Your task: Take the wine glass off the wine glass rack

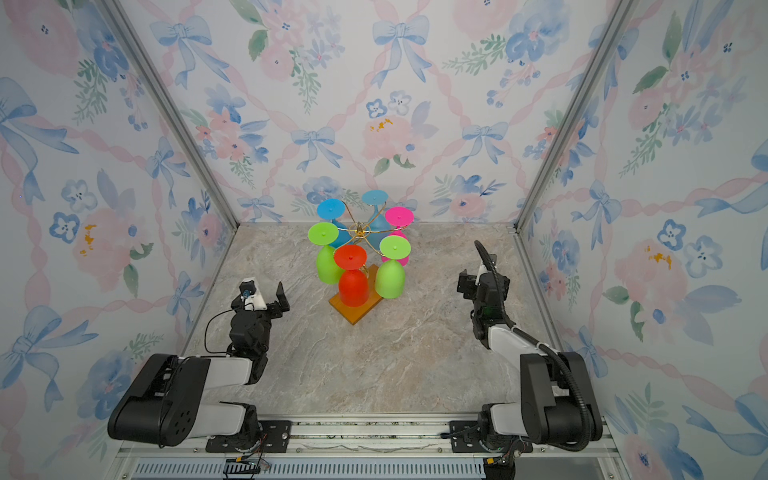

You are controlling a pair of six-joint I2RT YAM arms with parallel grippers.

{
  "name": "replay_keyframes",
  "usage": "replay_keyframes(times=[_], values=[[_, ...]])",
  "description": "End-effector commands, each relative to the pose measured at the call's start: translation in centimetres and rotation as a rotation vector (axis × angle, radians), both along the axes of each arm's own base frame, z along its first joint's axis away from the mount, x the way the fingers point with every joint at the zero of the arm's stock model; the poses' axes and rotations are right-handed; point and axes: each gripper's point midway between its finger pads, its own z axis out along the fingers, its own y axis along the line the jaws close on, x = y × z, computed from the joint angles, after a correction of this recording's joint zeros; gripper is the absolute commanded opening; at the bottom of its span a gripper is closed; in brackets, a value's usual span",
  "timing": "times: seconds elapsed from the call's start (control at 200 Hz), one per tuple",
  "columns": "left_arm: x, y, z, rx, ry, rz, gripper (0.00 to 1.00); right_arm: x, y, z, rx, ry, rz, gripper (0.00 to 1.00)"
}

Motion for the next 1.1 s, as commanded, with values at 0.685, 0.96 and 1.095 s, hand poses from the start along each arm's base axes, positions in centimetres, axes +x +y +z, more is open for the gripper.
replay_keyframes(times=[0.685,0.96,1.095], values=[[-1.2,-7.7,12.7,-0.100,0.139,-0.352,0.98,-10.6,12.9,16.0,0.552,0.255,0.476,0.93],[-3.4,-9.2,13.8,-0.081,0.102,-0.472,0.98,-12.0,18.0,19.6,0.858,0.236,0.692,0.81],[-3.4,-9.3,14.0,-0.098,0.094,-0.483,0.98,-11.6,19.4,20.2,0.918,0.235,0.732,0.70]])
